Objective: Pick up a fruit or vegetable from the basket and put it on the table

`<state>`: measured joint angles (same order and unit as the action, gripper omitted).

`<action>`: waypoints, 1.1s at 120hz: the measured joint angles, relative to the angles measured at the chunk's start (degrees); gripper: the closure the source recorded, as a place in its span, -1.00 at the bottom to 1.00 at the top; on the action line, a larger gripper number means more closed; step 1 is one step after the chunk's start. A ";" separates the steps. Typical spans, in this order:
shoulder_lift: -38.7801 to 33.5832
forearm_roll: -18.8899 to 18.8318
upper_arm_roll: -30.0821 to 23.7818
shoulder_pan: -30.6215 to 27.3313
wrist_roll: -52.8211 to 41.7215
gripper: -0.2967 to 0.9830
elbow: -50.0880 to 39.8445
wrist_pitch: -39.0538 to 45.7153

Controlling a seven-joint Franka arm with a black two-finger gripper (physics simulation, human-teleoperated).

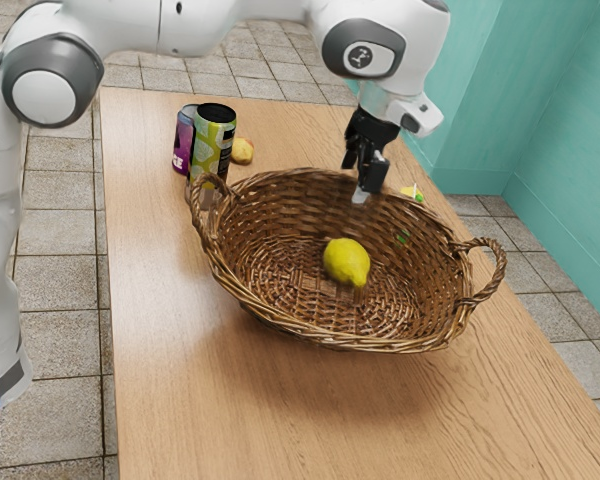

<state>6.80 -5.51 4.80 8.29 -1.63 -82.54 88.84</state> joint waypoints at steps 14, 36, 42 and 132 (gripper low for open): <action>-0.42 -1.40 -0.05 0.26 0.42 -0.54 0.14 1.11; -0.51 -2.31 -0.23 0.96 0.89 -0.54 0.05 2.17; -0.52 -2.43 -0.28 0.99 0.92 -0.54 0.07 2.35; -0.94 1.01 -0.52 0.82 1.42 -0.54 0.46 1.08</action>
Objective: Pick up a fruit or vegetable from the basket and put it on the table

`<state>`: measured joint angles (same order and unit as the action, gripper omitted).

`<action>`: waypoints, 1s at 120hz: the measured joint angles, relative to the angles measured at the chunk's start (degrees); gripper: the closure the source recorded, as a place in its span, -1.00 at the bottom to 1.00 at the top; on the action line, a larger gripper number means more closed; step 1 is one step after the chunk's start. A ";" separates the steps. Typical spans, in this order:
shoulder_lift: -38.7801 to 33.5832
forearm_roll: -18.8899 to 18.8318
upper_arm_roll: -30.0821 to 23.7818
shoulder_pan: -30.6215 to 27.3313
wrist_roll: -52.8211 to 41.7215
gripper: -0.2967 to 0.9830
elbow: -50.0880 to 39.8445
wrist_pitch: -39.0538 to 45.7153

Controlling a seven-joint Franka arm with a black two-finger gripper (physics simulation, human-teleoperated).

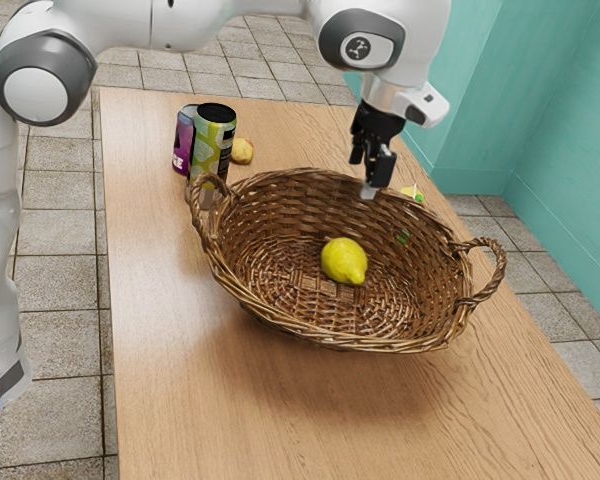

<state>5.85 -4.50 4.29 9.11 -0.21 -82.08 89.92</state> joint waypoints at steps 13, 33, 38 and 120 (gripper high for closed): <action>-0.01 0.76 -0.25 0.66 0.08 -0.54 0.68 -0.04; -1.94 1.35 -0.29 5.15 -1.76 -0.54 1.29 -0.13; -2.58 1.64 -0.23 6.96 -3.01 -0.54 1.23 -0.64; -6.51 4.43 1.19 2.37 -28.07 -0.54 -3.84 -8.00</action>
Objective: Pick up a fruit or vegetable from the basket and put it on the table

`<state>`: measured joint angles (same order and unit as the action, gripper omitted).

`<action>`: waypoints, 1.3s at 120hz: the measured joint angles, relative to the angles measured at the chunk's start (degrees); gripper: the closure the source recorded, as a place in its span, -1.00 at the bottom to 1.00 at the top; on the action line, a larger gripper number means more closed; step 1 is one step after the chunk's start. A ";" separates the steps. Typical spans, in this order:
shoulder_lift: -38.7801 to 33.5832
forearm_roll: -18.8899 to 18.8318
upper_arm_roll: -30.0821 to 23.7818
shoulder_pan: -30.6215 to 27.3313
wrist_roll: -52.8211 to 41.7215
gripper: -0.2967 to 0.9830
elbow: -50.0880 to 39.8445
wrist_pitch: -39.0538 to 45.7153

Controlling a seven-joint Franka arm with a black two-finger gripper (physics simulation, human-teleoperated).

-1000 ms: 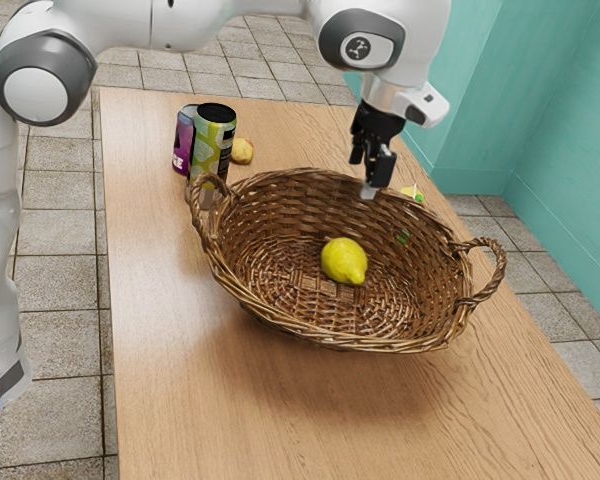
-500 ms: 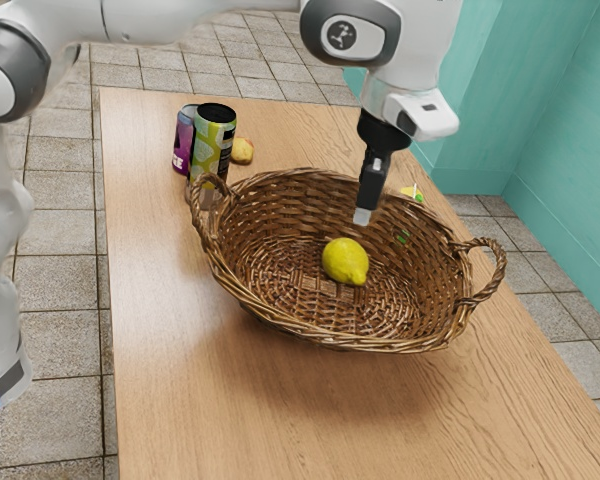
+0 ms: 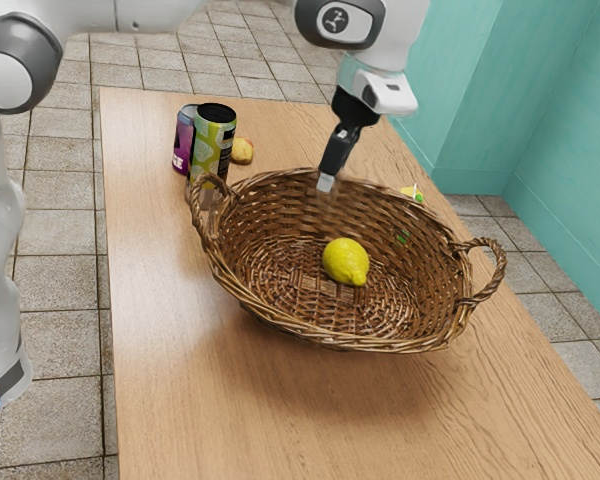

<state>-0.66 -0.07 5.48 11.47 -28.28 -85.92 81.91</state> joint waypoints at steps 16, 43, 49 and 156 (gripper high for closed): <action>0.36 0.19 -0.02 -4.41 -3.06 -0.54 0.15 -0.09; 1.35 1.35 -10.46 -21.39 -6.98 -0.54 0.26 -0.20; 1.60 1.68 -11.97 -23.89 -7.67 -0.54 0.28 -0.22; 4.02 2.85 -16.53 -10.34 -13.69 -0.54 1.77 1.26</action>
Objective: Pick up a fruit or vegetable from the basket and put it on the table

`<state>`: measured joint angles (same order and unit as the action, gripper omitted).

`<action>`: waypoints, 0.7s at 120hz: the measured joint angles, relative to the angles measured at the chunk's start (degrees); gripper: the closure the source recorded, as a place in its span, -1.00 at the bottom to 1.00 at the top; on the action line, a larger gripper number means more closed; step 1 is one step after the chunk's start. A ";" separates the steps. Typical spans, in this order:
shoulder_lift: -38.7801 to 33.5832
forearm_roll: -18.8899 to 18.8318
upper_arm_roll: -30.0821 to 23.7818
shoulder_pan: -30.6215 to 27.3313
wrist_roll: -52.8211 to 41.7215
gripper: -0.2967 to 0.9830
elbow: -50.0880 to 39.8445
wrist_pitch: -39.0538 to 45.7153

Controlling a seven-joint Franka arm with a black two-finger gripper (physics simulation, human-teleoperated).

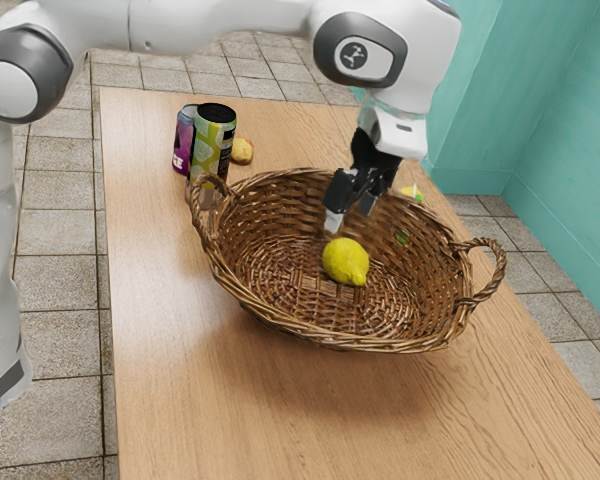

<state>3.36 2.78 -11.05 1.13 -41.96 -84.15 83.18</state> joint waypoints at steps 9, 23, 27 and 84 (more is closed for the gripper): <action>0.09 -0.05 -4.68 -5.04 -0.19 -0.54 0.42 0.12; 0.11 -0.11 -8.90 -5.61 -0.41 -0.54 0.53 0.24; 0.08 -0.17 -9.17 -4.76 -0.46 -0.54 0.53 0.27; 0.18 0.01 -10.61 -5.60 -0.71 -0.54 0.54 0.53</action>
<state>3.54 2.79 -21.65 -4.47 -42.67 -83.61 83.71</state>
